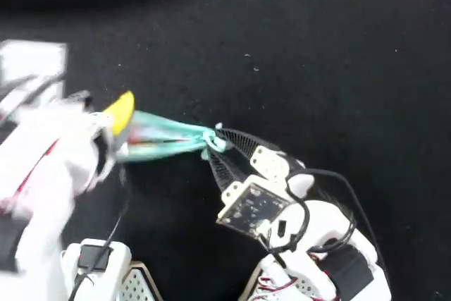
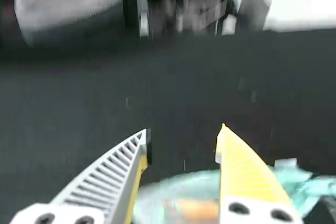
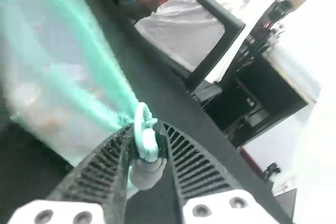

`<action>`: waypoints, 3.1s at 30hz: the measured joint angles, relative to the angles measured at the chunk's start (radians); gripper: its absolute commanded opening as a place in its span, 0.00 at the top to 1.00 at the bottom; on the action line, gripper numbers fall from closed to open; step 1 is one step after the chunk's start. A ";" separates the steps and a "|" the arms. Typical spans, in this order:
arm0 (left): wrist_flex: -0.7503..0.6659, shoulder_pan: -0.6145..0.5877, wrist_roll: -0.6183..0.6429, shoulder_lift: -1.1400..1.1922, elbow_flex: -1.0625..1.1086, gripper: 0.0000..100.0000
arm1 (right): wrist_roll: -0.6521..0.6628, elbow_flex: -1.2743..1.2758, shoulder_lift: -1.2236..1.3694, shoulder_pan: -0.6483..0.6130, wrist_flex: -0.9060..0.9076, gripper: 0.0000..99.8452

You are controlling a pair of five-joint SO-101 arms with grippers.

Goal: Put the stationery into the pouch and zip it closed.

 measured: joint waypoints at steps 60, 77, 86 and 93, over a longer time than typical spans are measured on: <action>0.192 0.107 -0.216 -0.494 0.393 0.77 | 0.129 -0.528 0.565 -0.292 0.031 0.99; -0.241 0.242 -0.083 -0.747 0.967 0.74 | 0.129 -0.528 0.566 -0.290 0.031 0.99; -0.322 0.114 -0.078 -0.793 1.026 0.74 | 0.129 -0.528 0.568 -0.290 0.031 0.99; -0.207 0.097 -0.101 -0.793 0.947 0.74 | 0.132 -0.528 0.568 -0.290 0.031 0.99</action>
